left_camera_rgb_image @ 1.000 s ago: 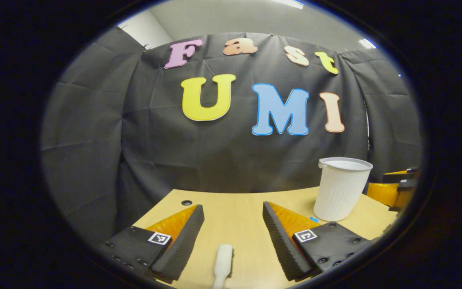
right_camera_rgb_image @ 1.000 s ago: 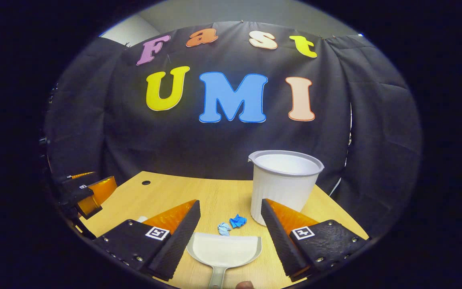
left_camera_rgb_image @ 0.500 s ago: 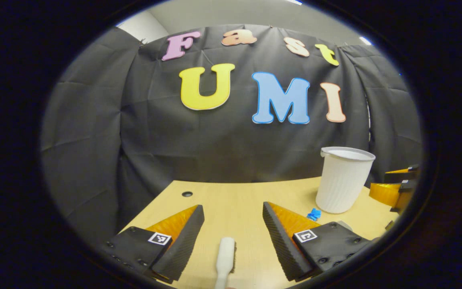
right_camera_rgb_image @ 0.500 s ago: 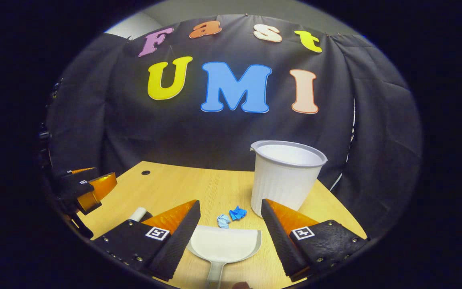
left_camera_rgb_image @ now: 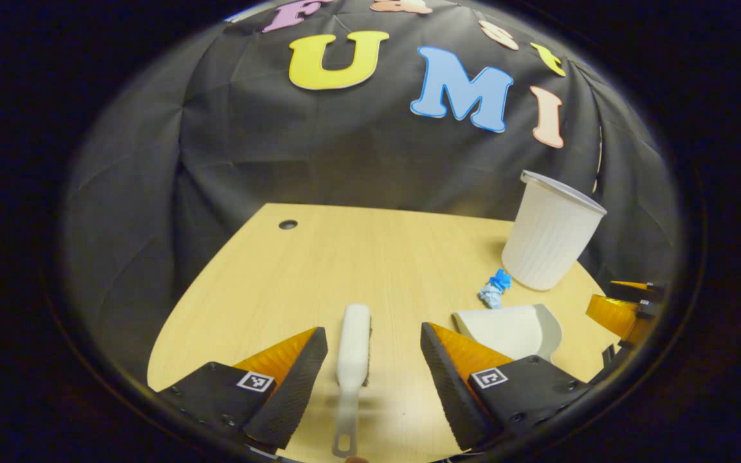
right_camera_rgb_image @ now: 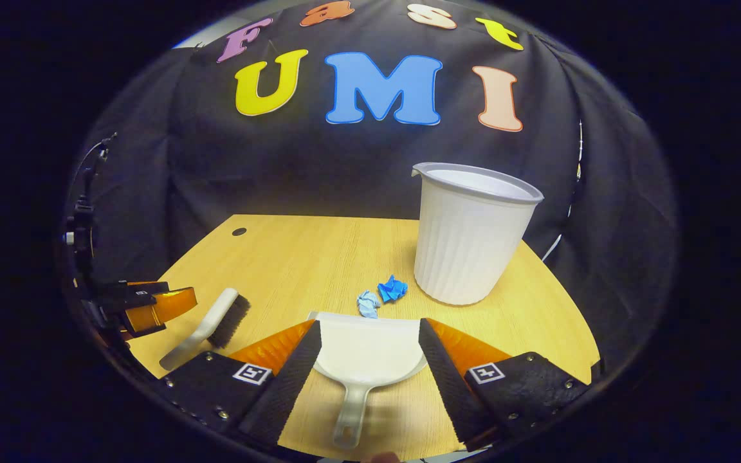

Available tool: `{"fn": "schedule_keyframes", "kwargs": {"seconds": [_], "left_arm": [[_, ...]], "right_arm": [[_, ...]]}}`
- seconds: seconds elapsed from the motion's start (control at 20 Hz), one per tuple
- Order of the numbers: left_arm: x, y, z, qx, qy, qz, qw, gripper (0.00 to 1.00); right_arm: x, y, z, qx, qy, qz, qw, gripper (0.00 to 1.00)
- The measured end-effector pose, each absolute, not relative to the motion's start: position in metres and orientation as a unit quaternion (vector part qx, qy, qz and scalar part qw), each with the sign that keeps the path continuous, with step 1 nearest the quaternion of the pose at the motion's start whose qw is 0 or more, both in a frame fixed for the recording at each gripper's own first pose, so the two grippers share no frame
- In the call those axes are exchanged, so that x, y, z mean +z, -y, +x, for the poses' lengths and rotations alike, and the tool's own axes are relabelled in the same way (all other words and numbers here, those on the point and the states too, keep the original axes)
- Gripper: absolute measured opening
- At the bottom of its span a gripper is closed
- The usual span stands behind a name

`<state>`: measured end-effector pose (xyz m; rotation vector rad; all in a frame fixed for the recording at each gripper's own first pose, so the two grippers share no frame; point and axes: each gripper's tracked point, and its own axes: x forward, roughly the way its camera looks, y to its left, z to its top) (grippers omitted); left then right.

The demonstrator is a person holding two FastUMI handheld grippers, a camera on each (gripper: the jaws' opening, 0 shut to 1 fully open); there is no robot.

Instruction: Pick up the small broom and dustpan from the desktop, sweep the trash into the dustpan with the broom, and then empty the trash into the garbage bin.

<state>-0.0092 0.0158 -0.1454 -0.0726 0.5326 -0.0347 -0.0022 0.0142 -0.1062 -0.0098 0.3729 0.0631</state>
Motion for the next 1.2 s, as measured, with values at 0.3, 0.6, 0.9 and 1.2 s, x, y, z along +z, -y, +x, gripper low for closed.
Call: {"fn": "schedule_keyframes", "kwargs": {"seconds": [0.3,0.6,0.9,1.2], "left_arm": [[-0.194,-0.018,-0.021,-0.033,-0.355,-0.024,0.934,0.95],[-0.228,-0.025,-0.029,-0.036,-0.421,-0.029,0.906,0.97],[-0.254,-0.028,-0.033,-0.047,-0.470,-0.023,0.881,0.96],[-0.277,-0.036,-0.027,-0.046,-0.507,-0.028,0.860,0.96]], "right_arm": [[-0.139,-0.015,-0.009,0.031,-0.246,0.009,0.969,0.96],[-0.171,-0.015,-0.016,0.023,-0.309,0.021,0.950,0.95],[-0.204,-0.020,-0.023,0.015,-0.379,0.040,0.924,0.96],[-0.234,-0.025,-0.016,0.007,-0.435,0.054,0.899,0.96]]}}
